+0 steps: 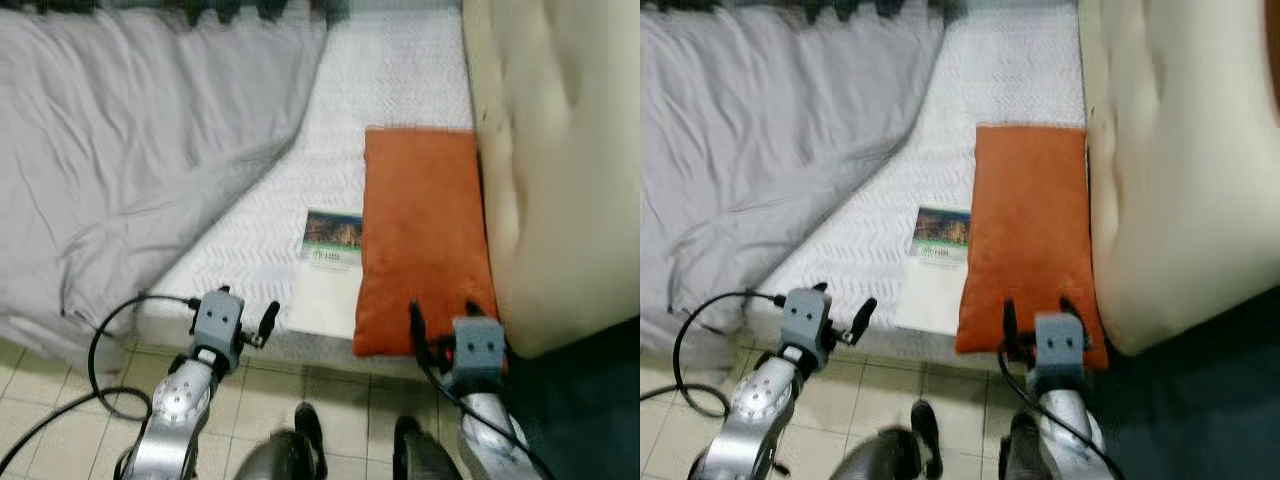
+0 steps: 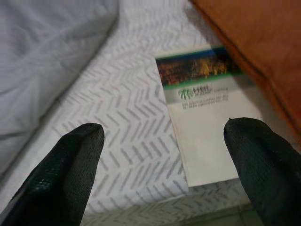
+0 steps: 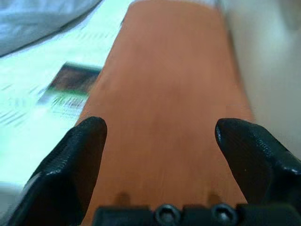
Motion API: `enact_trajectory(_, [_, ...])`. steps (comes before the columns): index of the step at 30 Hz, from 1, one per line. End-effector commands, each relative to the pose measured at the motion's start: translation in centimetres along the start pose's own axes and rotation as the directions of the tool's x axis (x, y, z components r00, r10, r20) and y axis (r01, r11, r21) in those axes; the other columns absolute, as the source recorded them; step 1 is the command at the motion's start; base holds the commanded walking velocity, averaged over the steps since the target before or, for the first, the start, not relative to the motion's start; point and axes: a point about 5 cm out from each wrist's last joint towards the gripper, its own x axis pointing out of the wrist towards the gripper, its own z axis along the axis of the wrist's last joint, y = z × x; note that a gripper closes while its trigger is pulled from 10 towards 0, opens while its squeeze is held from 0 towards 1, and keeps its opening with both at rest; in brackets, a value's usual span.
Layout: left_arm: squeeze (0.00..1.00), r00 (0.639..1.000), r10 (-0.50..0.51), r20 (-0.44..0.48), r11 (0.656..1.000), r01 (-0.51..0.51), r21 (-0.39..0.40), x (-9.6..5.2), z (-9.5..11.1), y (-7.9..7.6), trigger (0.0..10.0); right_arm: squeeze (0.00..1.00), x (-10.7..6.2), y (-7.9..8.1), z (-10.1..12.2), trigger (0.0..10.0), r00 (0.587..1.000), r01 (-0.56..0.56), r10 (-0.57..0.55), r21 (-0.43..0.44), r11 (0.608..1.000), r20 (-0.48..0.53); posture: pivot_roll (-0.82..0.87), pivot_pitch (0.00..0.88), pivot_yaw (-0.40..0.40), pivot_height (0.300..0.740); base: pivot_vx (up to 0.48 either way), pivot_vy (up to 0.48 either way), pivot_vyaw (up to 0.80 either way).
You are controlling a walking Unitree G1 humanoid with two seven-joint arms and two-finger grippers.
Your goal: Clean up the room
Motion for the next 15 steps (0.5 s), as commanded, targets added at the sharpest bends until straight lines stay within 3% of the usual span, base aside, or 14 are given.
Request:
enact_trajectory(1, [0.0, 0.999, 0.023, -0.044, 0.999, -0.024, -0.024, -1.6, -0.9, 0.3, 10.0, 0.0, -0.9, -0.5, 0.3, 10.0, 1.0, -0.029, 0.03, 0.055, 0.998, -0.008, -0.09, 0.074, 0.082, 0.74, 0.0, 0.0, 0.0])
enact_trajectory(4, [0.0, 0.999, 0.034, -0.023, 0.998, -0.035, -0.048, -2.4, -0.3, 0.1, 10.0, 0.0, -2.0, -2.4, -0.3, 10.0, 0.999, 0.02, -0.014, 0.108, 0.994, -0.049, -0.07, 0.015, 0.08, 0.74, 0.0, 0.0, 0.0])
enact_trajectory(5, [0.0, 0.999, 0.031, 0.018, 0.999, -0.031, -0.035, -1.4, 0.4, -0.1, 10.0, 0.0, -1.5, -3.4, -0.9, 10.0, 0.997, 0.063, -0.057, 0.105, 0.993, -0.053, -0.06, 0.0, 0.076, 0.74, 0.0, 0.0, 0.0])
enact_trajectory(6, [0.0, 0.999, 0.031, 0.018, 0.999, -0.031, -0.035, -1.4, 0.4, -0.1, 10.0, 0.0, -1.5, -3.4, -0.9, 10.0, 0.997, 0.063, -0.057, 0.105, 0.993, -0.053, -0.06, 0.0, 0.076, 0.74, 0.0, 0.0, 0.0])
enact_trajectory(12, [0.0, 0.999, 0.014, 0.052, 0.998, -0.011, -0.062, 2.1, 1.5, -0.9, 10.0, 0.0, 1.5, -3.1, -0.8, 10.0, 0.998, 0.052, -0.048, 0.084, 0.995, -0.043, -0.07, 0.0, 0.076, 0.74, 0.0, 0.0, 0.0])
enact_trajectory(15, [0.0, 0.999, 0.003, 0.043, 0.995, 0.001, -0.095, 2.6, 1.5, -1.1, 10.0, 0.0, 2.1, -3.1, -0.6, 10.0, 0.999, 0.035, -0.032, 0.069, 0.997, -0.044, -0.09, 0.0, 0.077, 0.74, 0.0, 0.48, 0.0])
